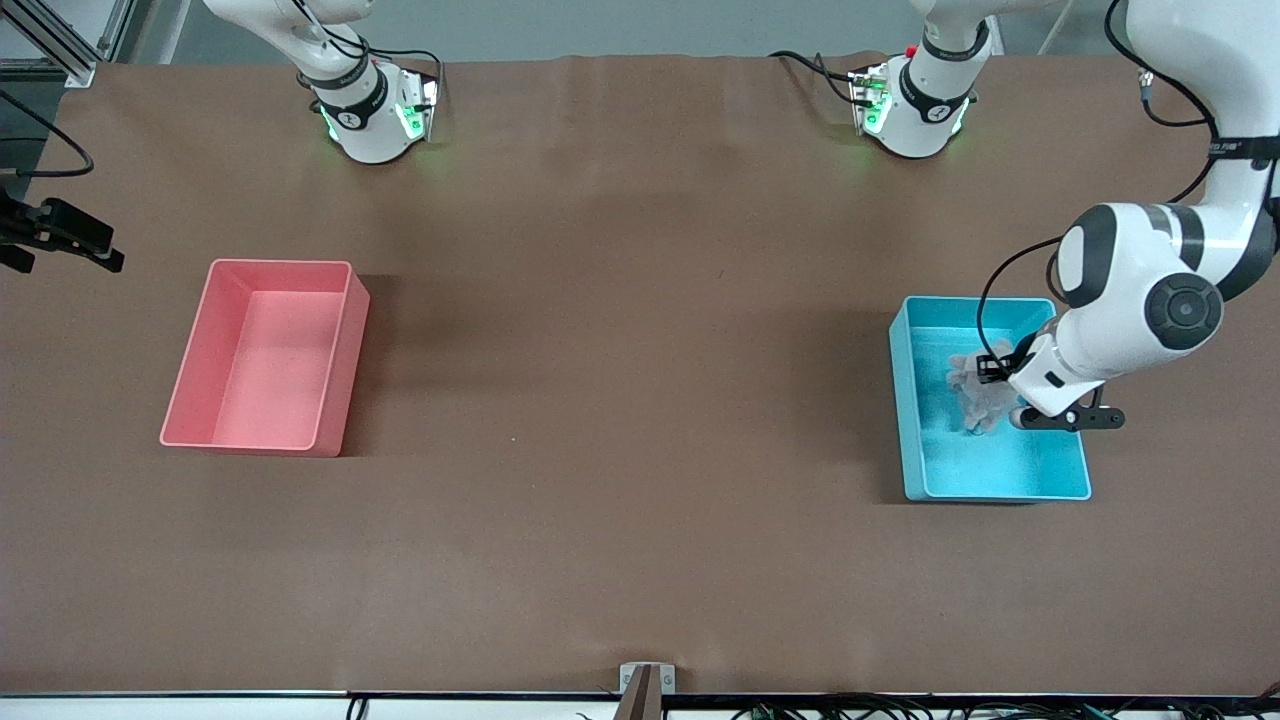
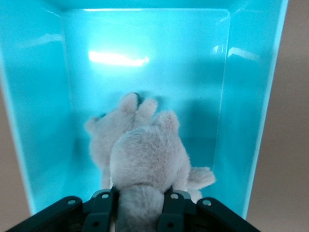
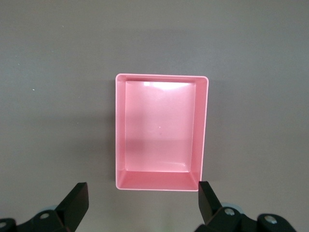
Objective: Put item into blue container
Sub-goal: 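Lower the toy into the blue box and open the left gripper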
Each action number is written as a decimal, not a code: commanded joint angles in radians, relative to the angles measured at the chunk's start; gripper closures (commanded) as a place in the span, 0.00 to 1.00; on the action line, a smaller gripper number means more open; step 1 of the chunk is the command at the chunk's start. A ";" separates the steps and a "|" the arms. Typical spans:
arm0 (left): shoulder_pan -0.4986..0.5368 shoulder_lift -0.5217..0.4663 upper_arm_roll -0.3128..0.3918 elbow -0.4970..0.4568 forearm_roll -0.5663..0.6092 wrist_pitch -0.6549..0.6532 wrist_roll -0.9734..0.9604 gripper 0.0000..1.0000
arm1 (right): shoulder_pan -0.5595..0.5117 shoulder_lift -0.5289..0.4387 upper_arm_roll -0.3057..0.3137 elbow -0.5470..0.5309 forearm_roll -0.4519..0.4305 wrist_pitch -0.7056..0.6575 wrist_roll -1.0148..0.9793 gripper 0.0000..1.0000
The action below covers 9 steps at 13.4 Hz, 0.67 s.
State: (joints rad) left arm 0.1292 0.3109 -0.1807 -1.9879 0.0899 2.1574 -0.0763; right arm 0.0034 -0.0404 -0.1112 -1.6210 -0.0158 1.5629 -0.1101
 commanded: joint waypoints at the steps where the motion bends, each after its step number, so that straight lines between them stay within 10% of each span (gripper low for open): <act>1: -0.008 0.062 -0.009 -0.009 0.001 0.073 0.006 0.66 | -0.003 -0.070 0.007 -0.085 -0.013 0.032 -0.011 0.00; 5: -0.008 0.094 -0.009 -0.029 0.002 0.131 0.004 0.59 | -0.005 -0.075 0.005 -0.097 -0.013 0.052 -0.031 0.00; 8: -0.006 0.091 -0.009 -0.029 0.001 0.130 0.007 0.00 | -0.003 -0.078 0.007 -0.100 -0.012 0.048 -0.028 0.00; 9: -0.005 0.083 -0.009 -0.028 0.001 0.122 0.012 0.00 | -0.003 -0.079 0.005 -0.105 -0.012 0.049 -0.028 0.00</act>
State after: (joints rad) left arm 0.1207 0.4215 -0.1901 -2.0037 0.0899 2.2783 -0.0763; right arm 0.0034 -0.0766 -0.1112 -1.6744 -0.0159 1.5953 -0.1279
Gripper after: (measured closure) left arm 0.352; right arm 0.000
